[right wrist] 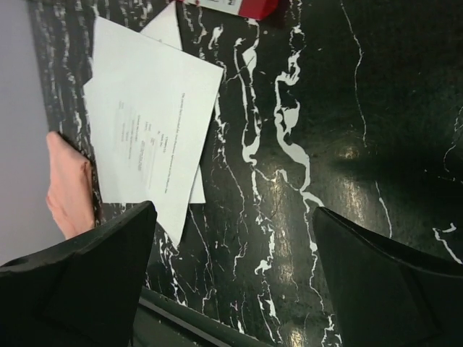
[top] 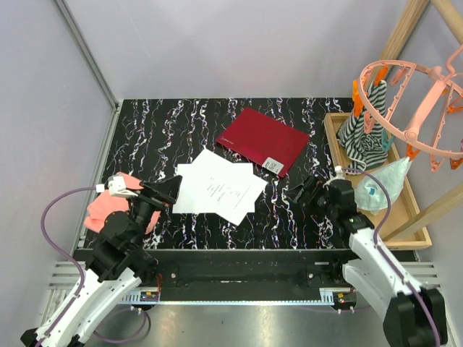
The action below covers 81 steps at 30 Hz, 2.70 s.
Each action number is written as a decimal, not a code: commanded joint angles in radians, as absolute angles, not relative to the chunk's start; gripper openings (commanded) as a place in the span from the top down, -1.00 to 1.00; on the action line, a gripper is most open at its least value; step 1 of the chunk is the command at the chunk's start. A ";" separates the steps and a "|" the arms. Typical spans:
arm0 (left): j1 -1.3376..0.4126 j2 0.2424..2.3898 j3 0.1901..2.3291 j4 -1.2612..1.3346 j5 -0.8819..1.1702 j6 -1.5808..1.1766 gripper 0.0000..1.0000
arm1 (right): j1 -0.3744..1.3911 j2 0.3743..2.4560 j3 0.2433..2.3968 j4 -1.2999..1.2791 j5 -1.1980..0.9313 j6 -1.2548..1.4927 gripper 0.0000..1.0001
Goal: Put the files into the folder
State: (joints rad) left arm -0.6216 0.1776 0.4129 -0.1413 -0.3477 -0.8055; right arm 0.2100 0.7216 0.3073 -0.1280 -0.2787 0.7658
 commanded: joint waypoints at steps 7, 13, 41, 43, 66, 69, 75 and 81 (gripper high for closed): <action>-0.623 0.436 0.552 -0.337 -0.175 -0.677 -0.98 | 0.201 1.319 0.695 -0.052 -0.284 0.638 -0.99; -0.624 0.740 0.649 -0.405 -0.005 -0.585 -0.89 | 0.150 1.491 0.765 0.120 -0.348 0.725 -0.94; -0.624 0.828 0.617 -0.282 0.130 -0.597 -0.75 | 0.054 1.802 0.680 0.569 -0.506 0.888 0.10; -0.623 0.828 0.617 -0.282 0.129 -0.595 -0.75 | 0.054 1.821 0.670 0.607 -0.511 0.900 0.14; -0.624 0.833 0.640 -0.275 0.153 -0.643 -0.73 | 0.063 2.057 0.707 1.090 -0.520 1.124 0.54; -0.624 0.812 0.643 -0.299 0.143 -0.647 -0.73 | 0.083 2.069 0.725 1.135 -0.497 1.143 0.87; -0.612 0.801 0.696 -0.472 -0.045 -0.738 -0.79 | 0.175 1.998 0.665 1.172 -0.398 1.059 1.00; -0.455 0.831 0.742 -0.572 -0.005 -0.773 -0.83 | 0.329 1.834 0.566 1.097 -0.220 0.806 1.00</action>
